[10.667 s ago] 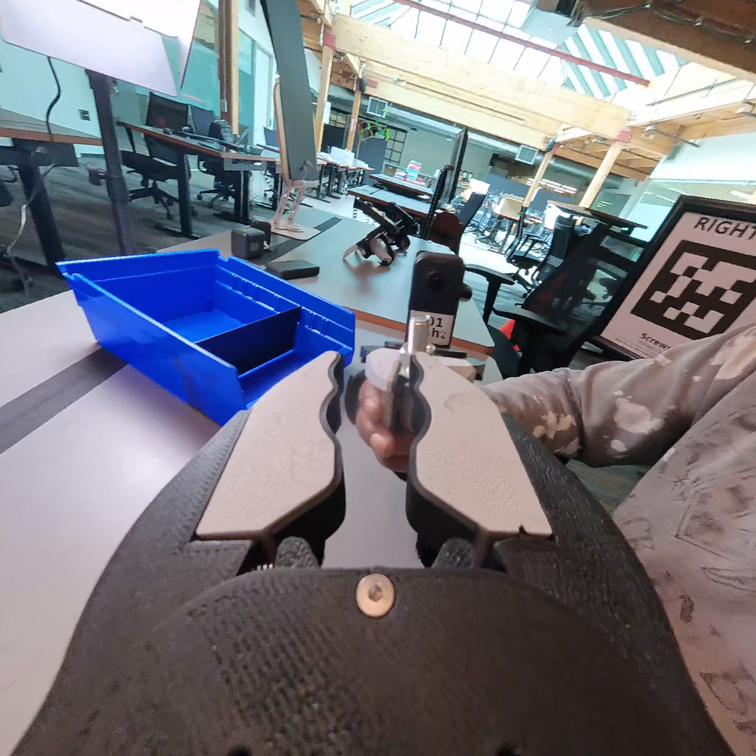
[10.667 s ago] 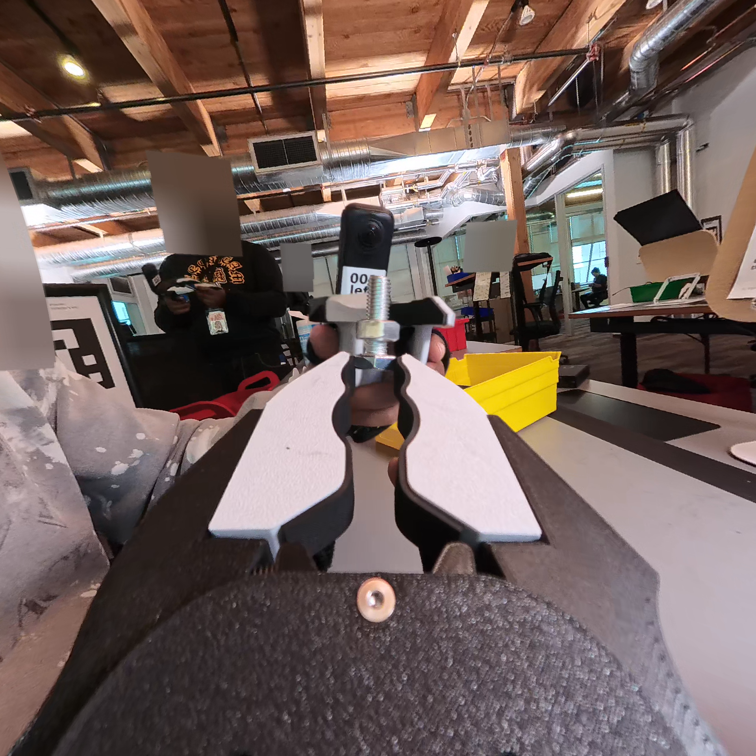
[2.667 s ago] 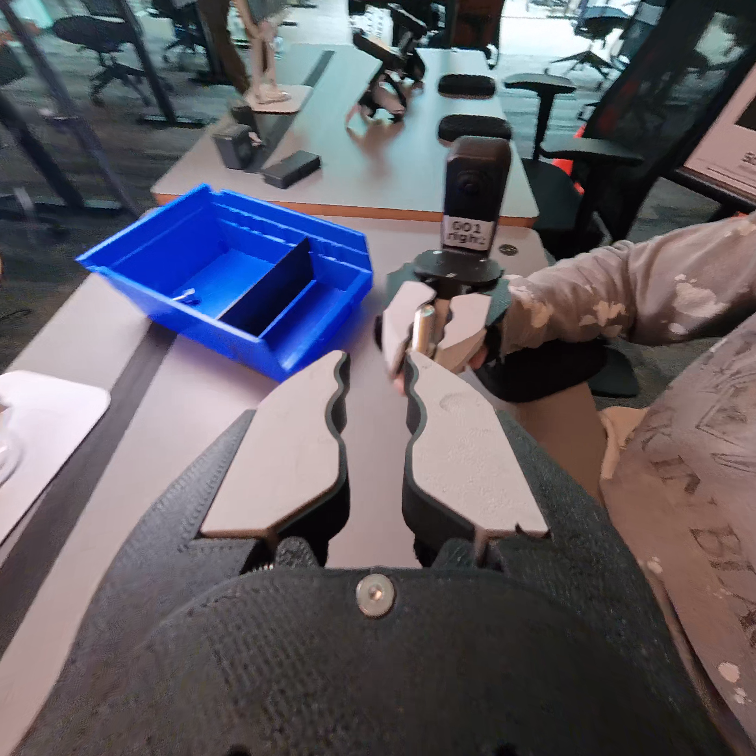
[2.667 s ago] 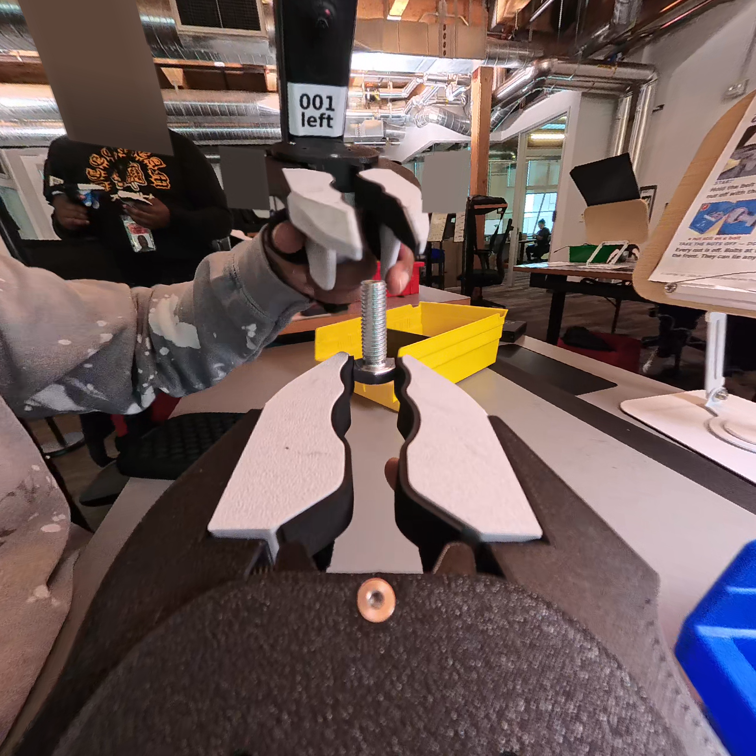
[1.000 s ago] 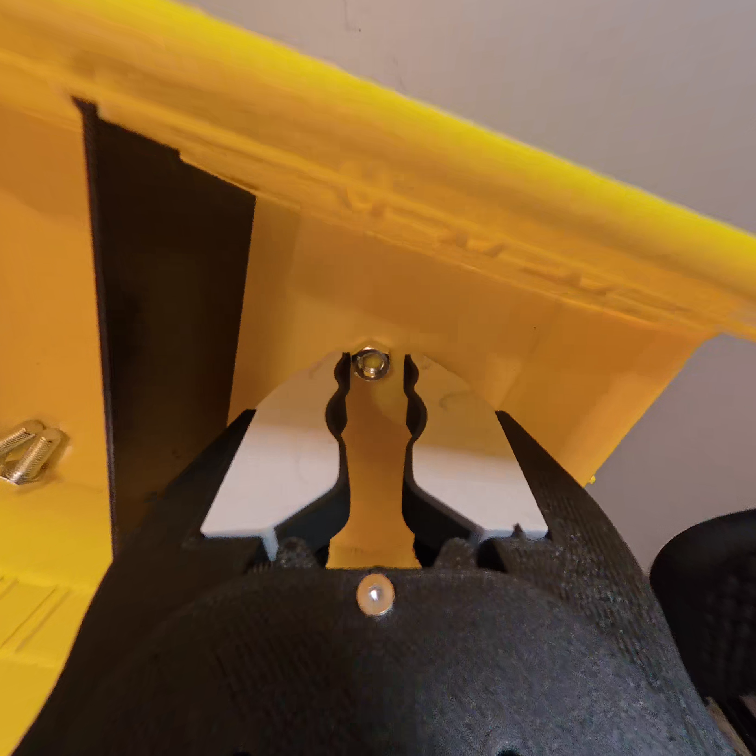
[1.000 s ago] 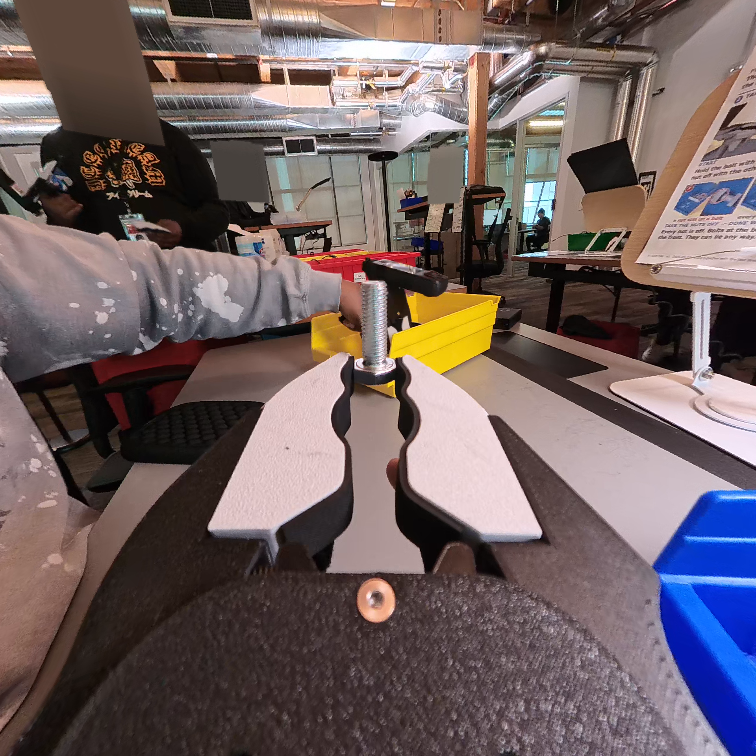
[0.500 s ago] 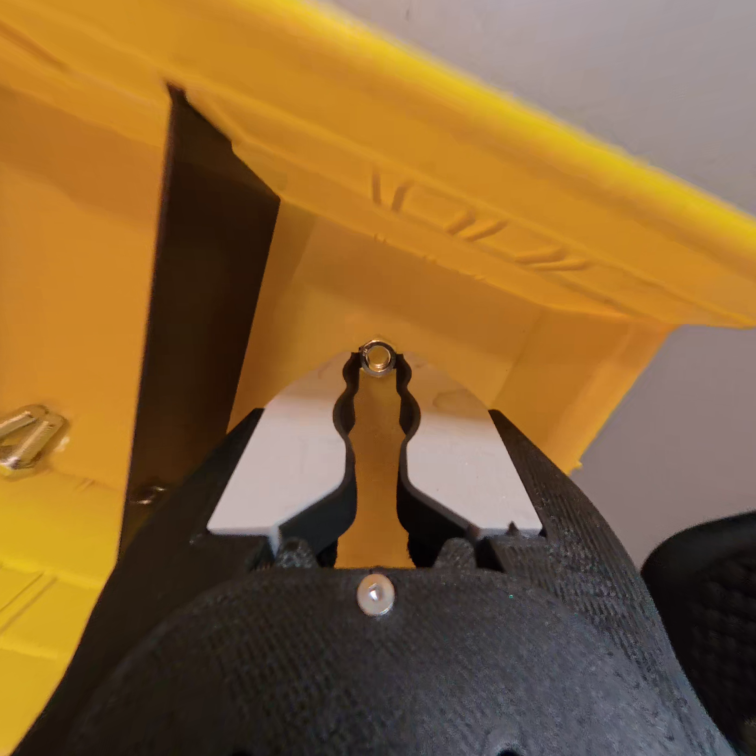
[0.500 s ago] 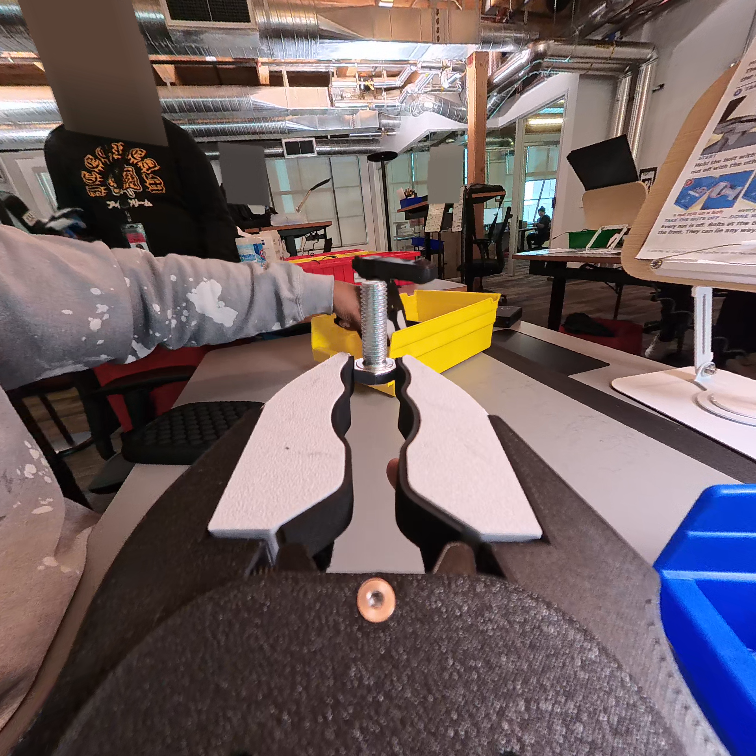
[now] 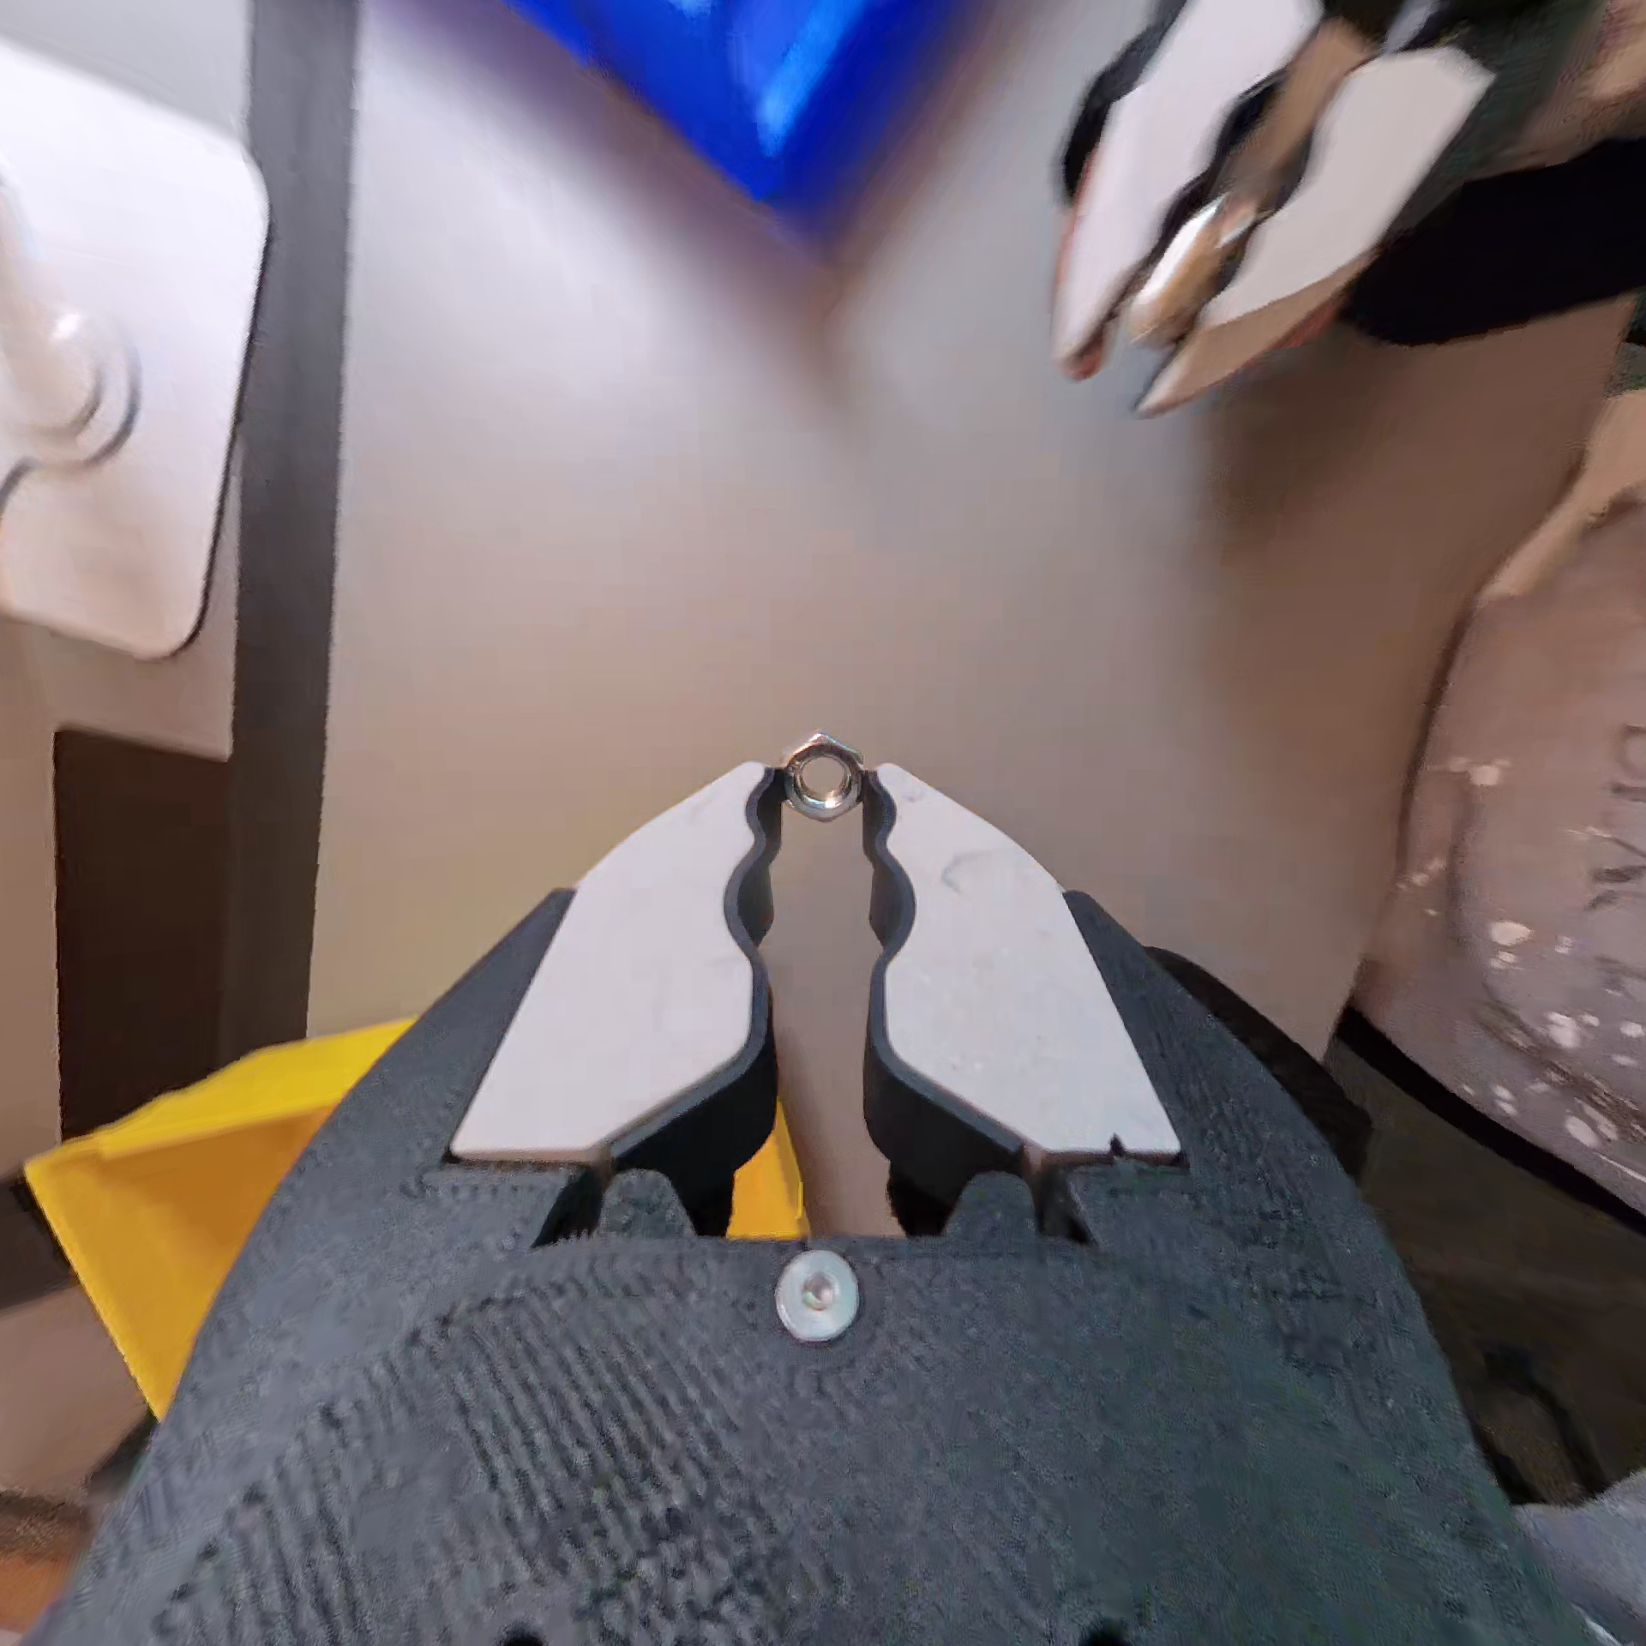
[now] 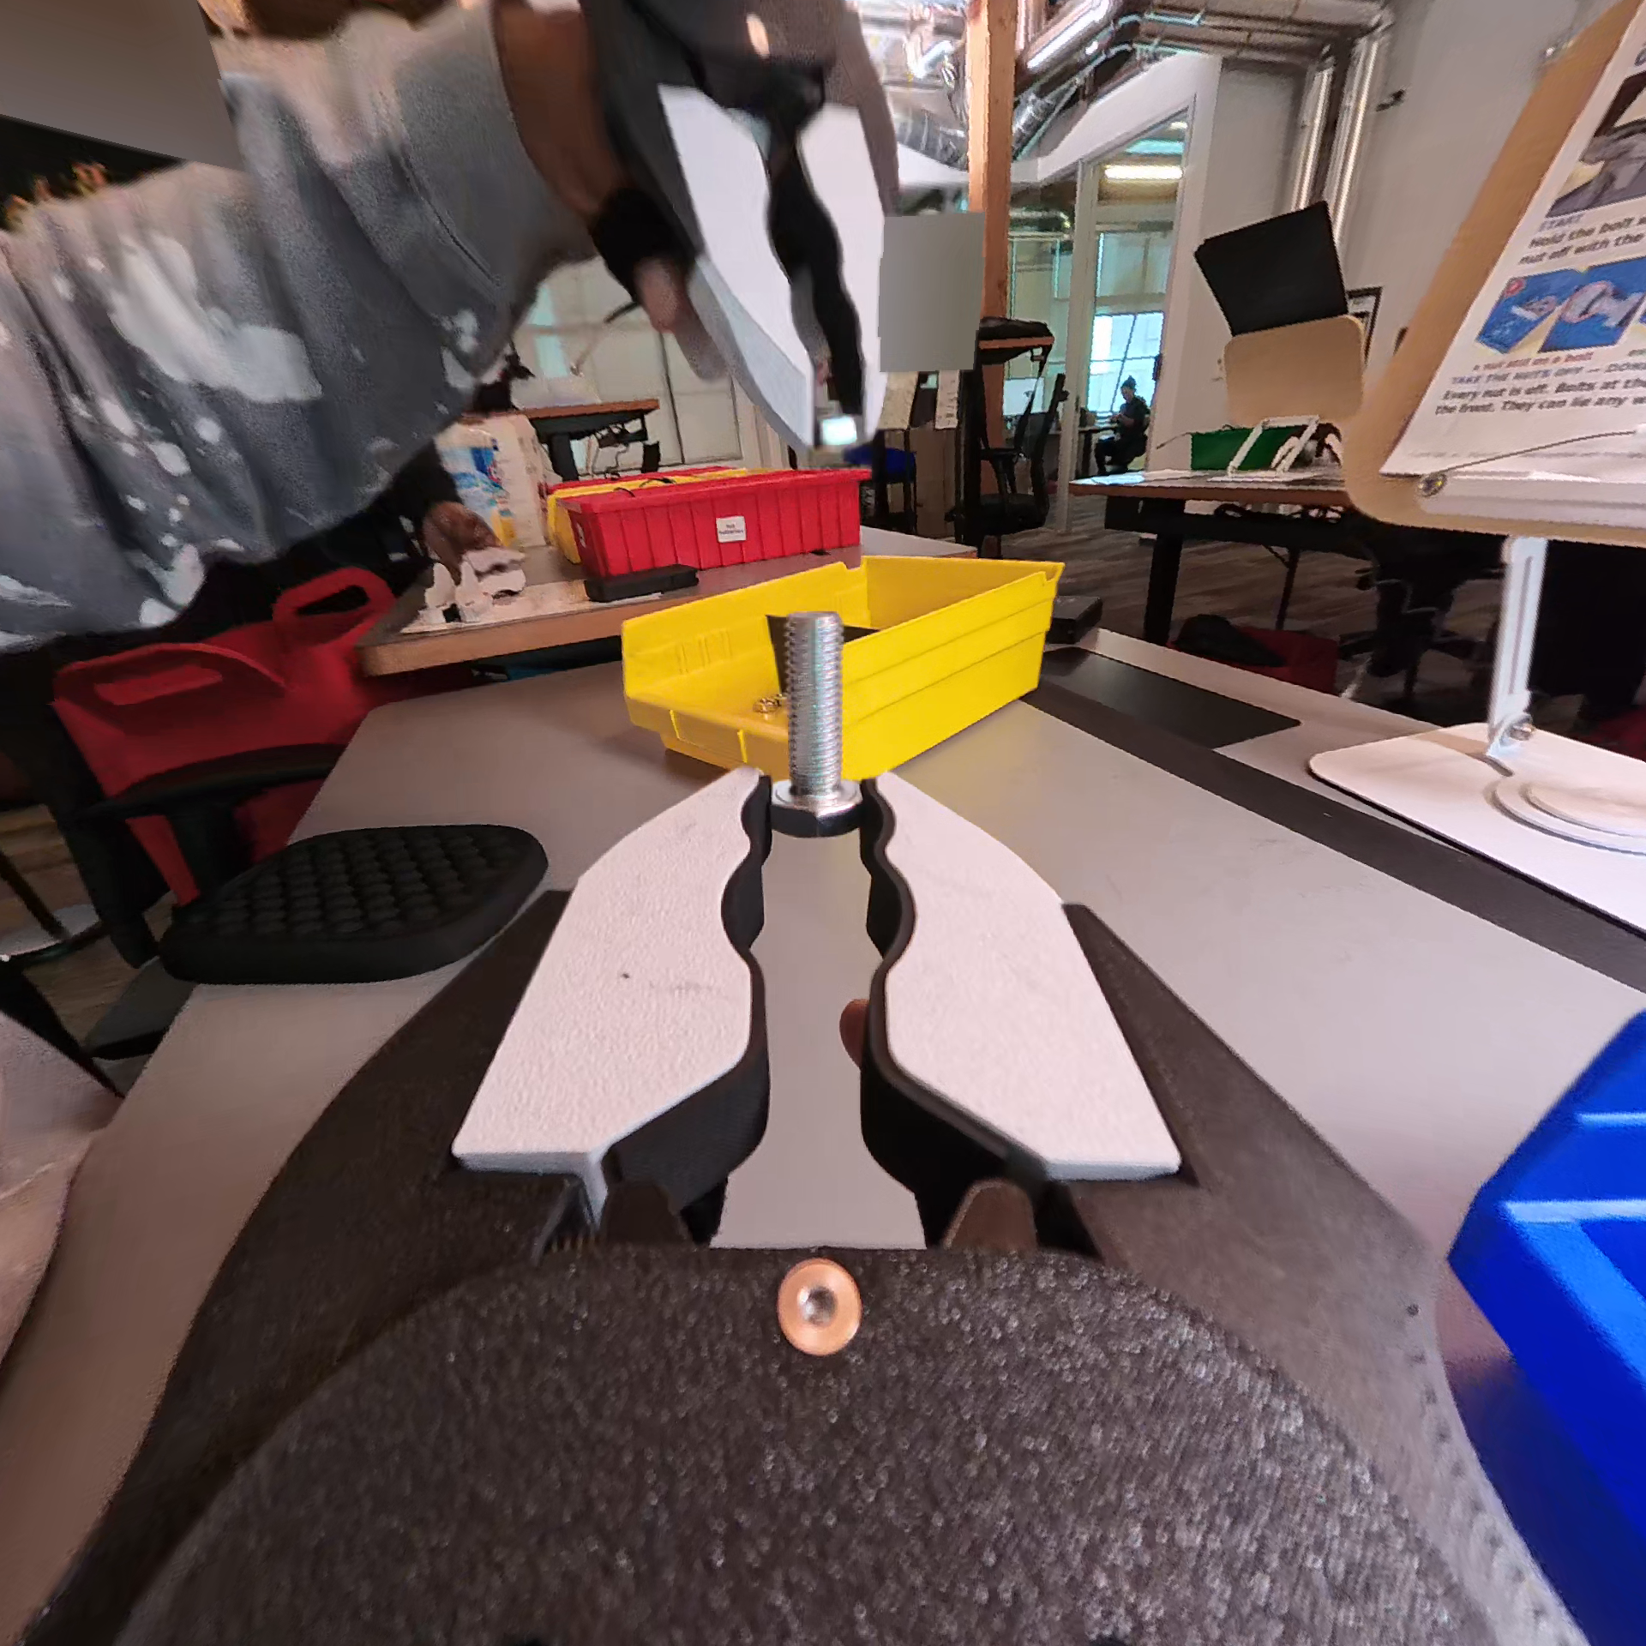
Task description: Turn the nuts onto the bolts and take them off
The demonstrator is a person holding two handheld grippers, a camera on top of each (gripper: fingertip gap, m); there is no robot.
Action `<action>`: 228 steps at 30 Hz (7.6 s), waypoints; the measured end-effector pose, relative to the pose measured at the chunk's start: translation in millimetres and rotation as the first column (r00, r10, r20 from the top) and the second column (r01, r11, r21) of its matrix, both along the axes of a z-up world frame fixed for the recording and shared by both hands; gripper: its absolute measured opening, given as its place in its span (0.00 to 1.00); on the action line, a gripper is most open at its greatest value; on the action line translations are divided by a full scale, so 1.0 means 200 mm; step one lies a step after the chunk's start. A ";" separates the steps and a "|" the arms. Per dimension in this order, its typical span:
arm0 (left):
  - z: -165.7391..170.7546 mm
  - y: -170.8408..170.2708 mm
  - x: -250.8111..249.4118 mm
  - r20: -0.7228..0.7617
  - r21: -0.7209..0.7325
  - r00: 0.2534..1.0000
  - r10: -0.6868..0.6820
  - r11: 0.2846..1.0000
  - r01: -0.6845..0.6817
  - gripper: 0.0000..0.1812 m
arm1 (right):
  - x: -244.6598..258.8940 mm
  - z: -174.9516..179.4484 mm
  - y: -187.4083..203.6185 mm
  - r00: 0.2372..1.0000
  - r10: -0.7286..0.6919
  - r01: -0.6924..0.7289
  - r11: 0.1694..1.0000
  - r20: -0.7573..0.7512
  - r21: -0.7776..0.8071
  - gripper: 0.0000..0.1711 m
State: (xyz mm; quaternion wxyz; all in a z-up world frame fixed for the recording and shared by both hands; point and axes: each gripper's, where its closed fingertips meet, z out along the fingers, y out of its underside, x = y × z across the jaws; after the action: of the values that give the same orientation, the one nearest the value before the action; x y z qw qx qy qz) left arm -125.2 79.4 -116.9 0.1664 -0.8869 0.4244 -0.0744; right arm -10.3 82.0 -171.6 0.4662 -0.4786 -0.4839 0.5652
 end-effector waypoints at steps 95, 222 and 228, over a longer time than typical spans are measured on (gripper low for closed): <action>0.50 0.00 0.34 0.813 0.552 0.430 -0.393 0.757 -0.351 0.16 | -0.25 0.65 -0.11 0.910 0.085 -0.087 0.996 -0.405 0.013 0.11; 0.46 0.01 0.45 0.820 0.525 0.459 -0.343 0.770 -0.363 0.15 | -0.10 0.69 -0.10 0.871 0.186 -0.218 0.976 -0.455 -0.017 0.11; 0.44 -0.01 0.52 0.793 0.547 0.489 -0.365 0.778 -0.307 0.19 | -0.13 0.67 -0.10 0.881 0.181 -0.213 0.977 -0.437 -0.025 0.11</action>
State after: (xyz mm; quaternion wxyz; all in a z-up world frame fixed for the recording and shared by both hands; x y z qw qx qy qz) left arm -20.6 76.5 -28.8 0.6404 -0.6056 0.2946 -0.3693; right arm -35.5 61.1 -38.0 0.4843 -0.3064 -0.3939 0.7186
